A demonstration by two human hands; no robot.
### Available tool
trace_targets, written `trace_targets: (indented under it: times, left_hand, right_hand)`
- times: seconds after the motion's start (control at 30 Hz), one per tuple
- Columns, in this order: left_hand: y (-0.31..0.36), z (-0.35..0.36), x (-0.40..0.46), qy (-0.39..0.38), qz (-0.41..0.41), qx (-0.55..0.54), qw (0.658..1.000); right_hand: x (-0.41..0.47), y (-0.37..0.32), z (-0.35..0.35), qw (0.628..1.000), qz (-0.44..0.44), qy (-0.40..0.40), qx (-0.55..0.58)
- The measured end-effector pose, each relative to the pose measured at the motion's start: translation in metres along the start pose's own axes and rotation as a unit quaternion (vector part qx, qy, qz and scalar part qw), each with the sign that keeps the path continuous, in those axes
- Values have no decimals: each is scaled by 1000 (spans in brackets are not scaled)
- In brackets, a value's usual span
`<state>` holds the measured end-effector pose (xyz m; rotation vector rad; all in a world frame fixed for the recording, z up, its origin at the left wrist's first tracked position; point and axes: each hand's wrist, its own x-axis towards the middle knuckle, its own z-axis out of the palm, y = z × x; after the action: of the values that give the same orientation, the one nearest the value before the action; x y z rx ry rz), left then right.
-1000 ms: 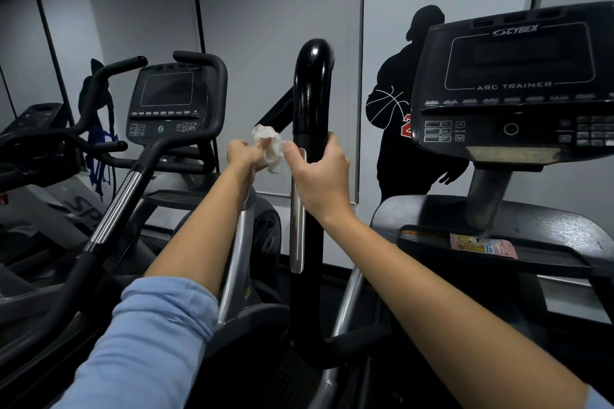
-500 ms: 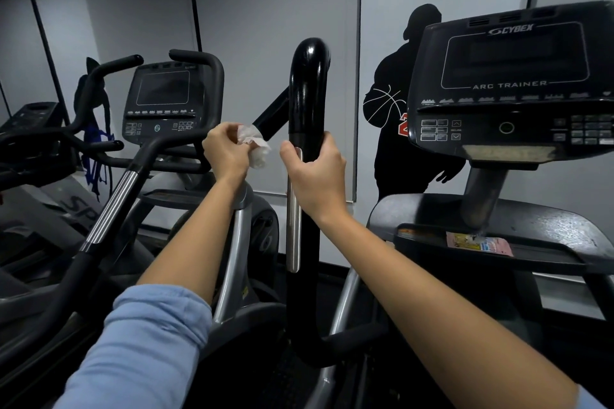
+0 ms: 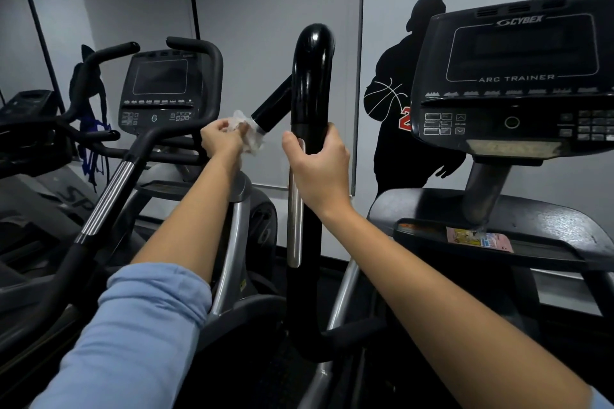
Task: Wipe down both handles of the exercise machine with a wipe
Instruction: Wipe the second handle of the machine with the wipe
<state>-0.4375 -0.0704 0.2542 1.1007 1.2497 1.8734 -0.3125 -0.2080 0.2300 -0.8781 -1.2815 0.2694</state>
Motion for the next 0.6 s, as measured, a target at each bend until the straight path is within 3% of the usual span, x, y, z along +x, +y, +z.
trace_targets:
  times: [0.13, 0.27, 0.47, 0.6]
  left_hand:
    - [24, 10, -19, -58, -6, -18, 998]
    - [31, 5, -36, -143, -66, -26, 987]
    - [17, 5, -45, -134, -99, -17, 986]
    - [27, 7, -31, -117, -74, -32, 990]
  right_hand:
    - [0, -1, 0, 1000, -2, 1, 1]
    - [-1, -2, -1, 1000, -1, 1, -4]
    - [-1, -2, 0, 1000, -3, 8, -7]
    - [0, 1, 1, 1000, 2, 4, -4]
